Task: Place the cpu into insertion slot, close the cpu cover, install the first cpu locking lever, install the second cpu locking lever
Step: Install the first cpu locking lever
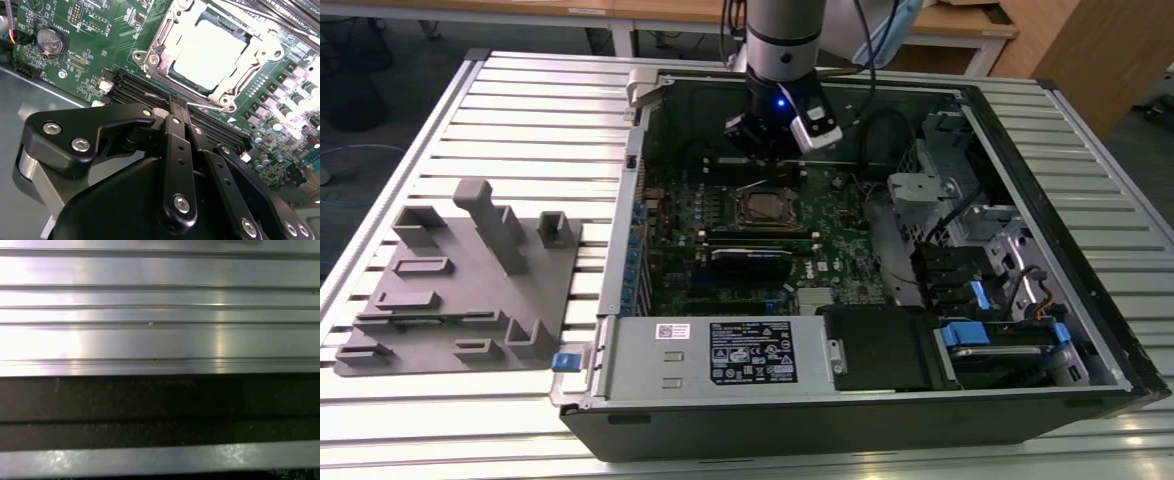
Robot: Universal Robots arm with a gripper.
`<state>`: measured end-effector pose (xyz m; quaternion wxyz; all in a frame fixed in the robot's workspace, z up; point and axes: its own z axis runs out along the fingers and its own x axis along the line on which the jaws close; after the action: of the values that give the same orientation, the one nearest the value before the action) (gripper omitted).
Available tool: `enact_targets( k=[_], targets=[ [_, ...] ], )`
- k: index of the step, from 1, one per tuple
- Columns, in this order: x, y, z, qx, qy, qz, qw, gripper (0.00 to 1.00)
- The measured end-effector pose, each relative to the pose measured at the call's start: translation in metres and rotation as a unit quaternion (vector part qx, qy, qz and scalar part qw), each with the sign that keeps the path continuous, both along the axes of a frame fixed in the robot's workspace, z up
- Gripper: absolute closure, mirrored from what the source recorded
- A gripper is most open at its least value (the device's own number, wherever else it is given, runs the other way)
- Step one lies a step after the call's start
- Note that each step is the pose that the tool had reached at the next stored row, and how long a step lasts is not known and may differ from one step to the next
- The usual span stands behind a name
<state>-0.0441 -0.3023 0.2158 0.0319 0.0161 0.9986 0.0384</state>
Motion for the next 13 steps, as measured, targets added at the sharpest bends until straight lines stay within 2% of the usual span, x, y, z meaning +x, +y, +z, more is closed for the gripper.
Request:
enact_targets(
  k=[4, 13],
  targets=[
    [0.0001, 0.0, -0.0025, 0.0, -0.0031, 0.0, 1.0, 0.89],
    [0.0, 0.0001, -0.0034, 0.0001, -0.0033, 0.0, 1.0, 0.89]
  ],
)
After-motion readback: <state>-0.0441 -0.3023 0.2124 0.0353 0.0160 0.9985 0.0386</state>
